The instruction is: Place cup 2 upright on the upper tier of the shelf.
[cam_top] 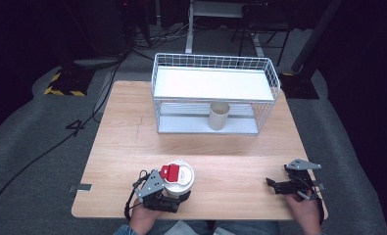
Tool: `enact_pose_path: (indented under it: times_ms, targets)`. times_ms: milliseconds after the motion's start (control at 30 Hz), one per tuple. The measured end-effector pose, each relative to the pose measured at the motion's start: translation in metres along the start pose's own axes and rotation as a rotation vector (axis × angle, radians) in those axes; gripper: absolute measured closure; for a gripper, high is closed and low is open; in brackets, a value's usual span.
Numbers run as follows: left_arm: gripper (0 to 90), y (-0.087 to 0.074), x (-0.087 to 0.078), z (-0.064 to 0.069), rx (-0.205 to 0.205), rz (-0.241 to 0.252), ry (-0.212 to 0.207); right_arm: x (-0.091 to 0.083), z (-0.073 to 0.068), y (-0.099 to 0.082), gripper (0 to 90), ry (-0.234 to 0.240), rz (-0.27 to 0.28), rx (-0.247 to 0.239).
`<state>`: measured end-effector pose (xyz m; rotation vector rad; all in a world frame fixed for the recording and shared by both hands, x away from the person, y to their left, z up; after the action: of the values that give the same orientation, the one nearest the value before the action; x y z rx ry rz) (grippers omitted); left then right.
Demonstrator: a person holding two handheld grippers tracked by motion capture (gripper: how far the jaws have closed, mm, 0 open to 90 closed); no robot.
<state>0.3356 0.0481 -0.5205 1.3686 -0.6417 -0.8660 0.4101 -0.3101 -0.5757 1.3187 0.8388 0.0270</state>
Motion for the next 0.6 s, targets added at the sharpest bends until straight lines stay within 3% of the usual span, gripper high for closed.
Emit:
enact_pose_path:
  times_ms: [267, 400, 600]
  targets:
    - [9.6, 0.003, -0.003, -0.001, 0.001, -0.013, 0.015, 0.000, 0.000, 0.000, 2.2, 0.000, 0.000, 0.000]
    - [9.7, 0.009, -0.007, -0.001, 0.026, -0.001, 0.025, 0.000, 0.000, 0.000, 2.2, 0.000, 0.000, 0.000]
    - [9.8, 0.019, -0.010, -0.001, 0.022, 0.015, 0.035, 0.000, 0.000, 0.000, 2.1, 0.000, 0.000, 0.000]
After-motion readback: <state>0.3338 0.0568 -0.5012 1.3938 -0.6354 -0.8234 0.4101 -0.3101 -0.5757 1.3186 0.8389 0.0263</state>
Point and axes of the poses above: each handheld gripper's, and its own axes: x roughly forward along the jaws, y roughly out of its top, z roughly to its right, the point moved 10 cm from there along x, roughly forward along the jaws, and after that the axes turned 13 degrees about z, right-handed, at the moved point
